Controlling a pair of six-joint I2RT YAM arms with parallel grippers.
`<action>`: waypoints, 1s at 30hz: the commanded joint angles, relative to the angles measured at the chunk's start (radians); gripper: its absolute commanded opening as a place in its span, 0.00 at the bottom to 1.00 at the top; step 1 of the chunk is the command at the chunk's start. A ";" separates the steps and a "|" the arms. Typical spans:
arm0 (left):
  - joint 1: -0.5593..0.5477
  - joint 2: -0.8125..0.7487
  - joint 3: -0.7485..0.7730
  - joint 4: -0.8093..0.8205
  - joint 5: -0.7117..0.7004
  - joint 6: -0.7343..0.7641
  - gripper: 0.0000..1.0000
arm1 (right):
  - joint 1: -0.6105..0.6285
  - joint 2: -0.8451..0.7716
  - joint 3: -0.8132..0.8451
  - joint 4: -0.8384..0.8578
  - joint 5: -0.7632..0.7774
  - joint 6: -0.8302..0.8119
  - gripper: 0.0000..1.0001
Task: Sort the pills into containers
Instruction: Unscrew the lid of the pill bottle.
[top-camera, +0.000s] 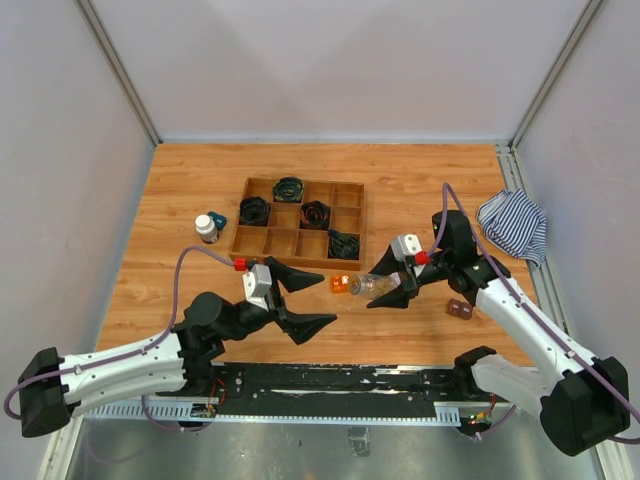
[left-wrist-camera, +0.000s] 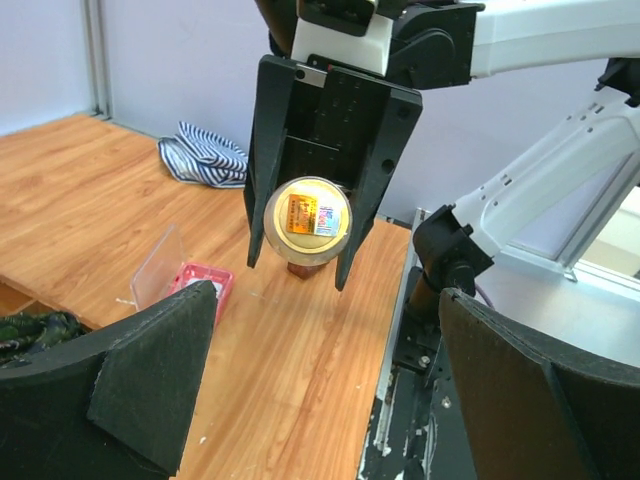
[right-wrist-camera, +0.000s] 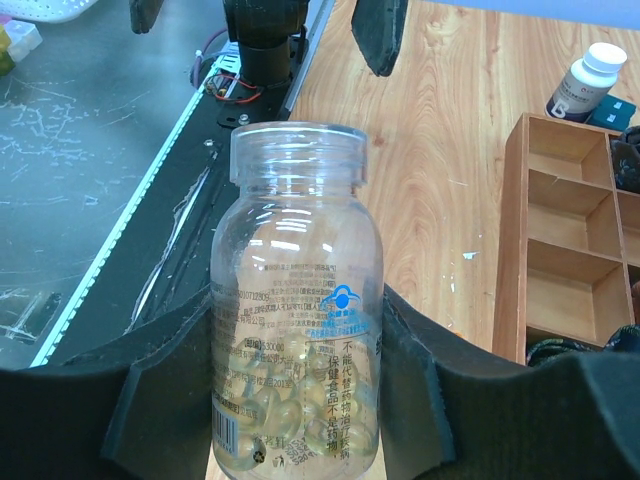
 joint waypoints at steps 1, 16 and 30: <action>-0.006 -0.022 -0.006 0.045 0.047 0.084 0.99 | 0.000 -0.022 0.018 0.010 -0.033 -0.005 0.01; -0.006 -0.067 -0.062 0.088 0.076 0.188 0.99 | -0.017 -0.047 0.009 0.025 -0.052 -0.002 0.01; -0.006 -0.189 -0.176 0.239 0.027 -0.029 0.99 | -0.015 -0.066 -0.006 0.083 -0.065 0.054 0.00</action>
